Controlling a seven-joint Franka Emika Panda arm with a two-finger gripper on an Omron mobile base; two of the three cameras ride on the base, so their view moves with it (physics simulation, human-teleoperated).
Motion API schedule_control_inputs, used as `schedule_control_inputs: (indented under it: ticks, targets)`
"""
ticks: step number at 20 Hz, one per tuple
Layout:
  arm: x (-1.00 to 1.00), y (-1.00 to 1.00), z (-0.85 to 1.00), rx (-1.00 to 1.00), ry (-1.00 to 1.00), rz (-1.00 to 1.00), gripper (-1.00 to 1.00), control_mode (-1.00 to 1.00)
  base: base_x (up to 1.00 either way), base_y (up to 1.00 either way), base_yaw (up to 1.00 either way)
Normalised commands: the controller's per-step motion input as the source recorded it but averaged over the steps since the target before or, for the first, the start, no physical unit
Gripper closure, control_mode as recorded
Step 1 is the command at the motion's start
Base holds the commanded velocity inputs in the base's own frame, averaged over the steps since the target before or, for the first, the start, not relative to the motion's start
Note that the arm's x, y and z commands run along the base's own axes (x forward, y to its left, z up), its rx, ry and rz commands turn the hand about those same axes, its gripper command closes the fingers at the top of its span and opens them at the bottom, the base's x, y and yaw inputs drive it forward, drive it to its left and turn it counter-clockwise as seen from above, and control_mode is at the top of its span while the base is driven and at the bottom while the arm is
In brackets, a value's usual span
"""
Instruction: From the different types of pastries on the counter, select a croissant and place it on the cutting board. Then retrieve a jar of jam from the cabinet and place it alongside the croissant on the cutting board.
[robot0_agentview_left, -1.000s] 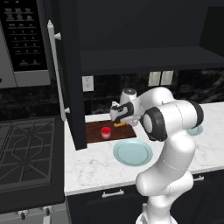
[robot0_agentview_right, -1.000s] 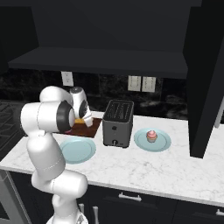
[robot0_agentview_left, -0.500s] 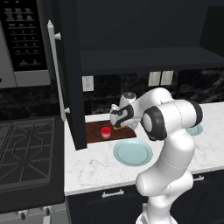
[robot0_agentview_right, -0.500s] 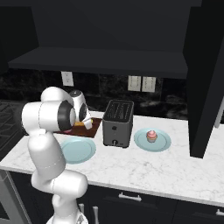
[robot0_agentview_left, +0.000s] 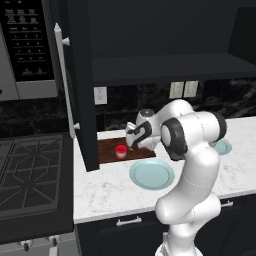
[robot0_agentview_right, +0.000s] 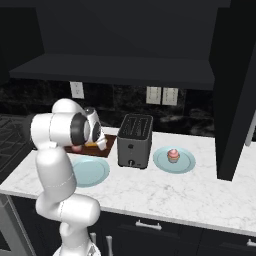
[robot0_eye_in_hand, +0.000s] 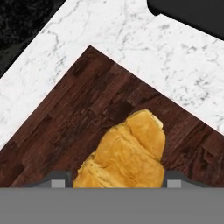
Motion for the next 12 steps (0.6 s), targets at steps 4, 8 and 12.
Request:
schedule_control_inputs:
  ticks: [4,8,12]
  targets:
    - [0.12,0.0,-0.07,0.0,-0.01,0.0,1.0,-1.0,0.0,0.0,0.0]
    - [0.01,0.0,0.0,0.0,0.0,0.0,-1.0,-1.0,0.0,0.0,0.0]
    - [0.04,0.0,0.0,0.0,0.0,0.0,-1.0,-1.0,0.0,0.0,0.0]
